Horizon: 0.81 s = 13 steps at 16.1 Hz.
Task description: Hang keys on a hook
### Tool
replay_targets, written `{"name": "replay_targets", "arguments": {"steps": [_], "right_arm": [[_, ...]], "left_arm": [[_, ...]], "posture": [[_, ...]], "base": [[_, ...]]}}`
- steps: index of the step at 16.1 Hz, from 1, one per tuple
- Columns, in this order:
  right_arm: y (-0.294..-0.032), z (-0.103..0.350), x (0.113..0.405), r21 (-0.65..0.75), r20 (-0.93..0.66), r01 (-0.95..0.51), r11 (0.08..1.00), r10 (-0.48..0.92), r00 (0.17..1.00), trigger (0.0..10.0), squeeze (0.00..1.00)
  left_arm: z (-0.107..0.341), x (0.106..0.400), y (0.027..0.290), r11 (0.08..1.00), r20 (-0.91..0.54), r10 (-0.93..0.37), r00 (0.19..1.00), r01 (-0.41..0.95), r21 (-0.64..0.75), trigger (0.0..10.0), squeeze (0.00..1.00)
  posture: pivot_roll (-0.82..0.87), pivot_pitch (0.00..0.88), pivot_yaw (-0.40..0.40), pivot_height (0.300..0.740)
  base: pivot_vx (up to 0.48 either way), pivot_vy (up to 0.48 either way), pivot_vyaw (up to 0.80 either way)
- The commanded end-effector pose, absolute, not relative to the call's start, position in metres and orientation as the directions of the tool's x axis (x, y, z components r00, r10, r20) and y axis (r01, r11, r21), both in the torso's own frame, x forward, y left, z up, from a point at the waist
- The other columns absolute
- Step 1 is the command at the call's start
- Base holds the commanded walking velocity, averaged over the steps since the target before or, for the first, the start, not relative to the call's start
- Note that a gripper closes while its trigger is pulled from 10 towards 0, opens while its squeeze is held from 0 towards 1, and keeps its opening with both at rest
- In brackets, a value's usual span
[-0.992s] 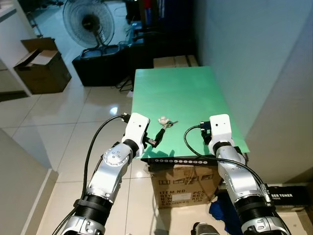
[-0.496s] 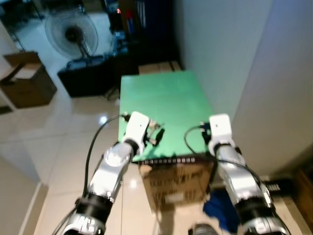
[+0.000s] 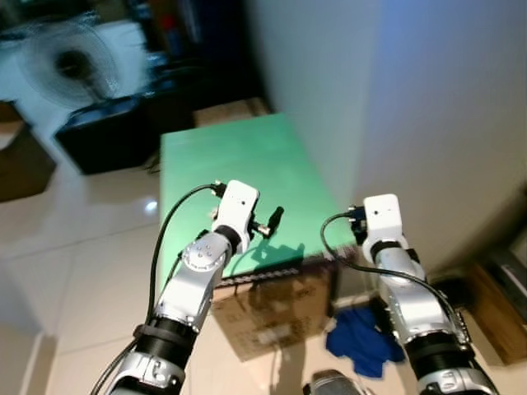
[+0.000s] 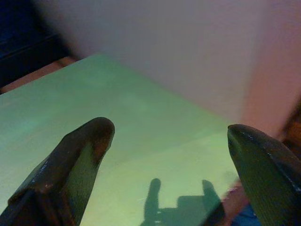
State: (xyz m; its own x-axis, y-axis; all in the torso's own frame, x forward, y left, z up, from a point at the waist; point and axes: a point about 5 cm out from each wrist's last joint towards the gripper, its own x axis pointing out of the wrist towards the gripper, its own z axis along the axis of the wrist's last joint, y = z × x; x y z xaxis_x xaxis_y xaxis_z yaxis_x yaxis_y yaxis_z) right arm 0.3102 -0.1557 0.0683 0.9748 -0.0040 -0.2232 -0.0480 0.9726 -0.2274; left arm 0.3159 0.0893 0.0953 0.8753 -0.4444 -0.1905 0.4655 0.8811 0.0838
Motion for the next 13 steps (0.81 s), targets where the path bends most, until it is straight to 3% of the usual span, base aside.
{"name": "replay_targets", "arguments": {"steps": [1, 8, 13], "right_arm": [[-0.143, 0.072, 0.313, -0.214, -0.212, -0.085, 0.973, 0.038, 0.976, 10.0, 0.0], [-0.147, 0.073, 0.312, -0.219, -0.212, -0.077, 0.973, 0.029, 0.977, 10.0, 0.0], [-0.166, 0.076, 0.327, -0.228, -0.244, -0.001, 0.974, -0.056, 0.968, 10.0, 0.0]], "left_arm": [[0.089, 0.317, 0.102, 0.902, -0.223, -0.394, 0.892, 0.422, 0.094, 10.0, 0.0], [0.084, 0.32, 0.106, 0.912, -0.257, -0.338, 0.905, 0.382, 0.147, 10.0, 0.0], [0.085, 0.32, 0.1, 0.902, -0.243, -0.346, 0.906, 0.393, 0.18, 10.0, 0.0]], "posture": [[-0.22, 0.0, 0.13, 0.723], [-0.23, 0.0, 0.136, 0.723], [-0.23, 0.0, 0.129, 0.723]], "base": [[0.446, 0.0, 0.0], [0.042, 0.054, 0.0], [0.0, 0.0, 0.0]]}}
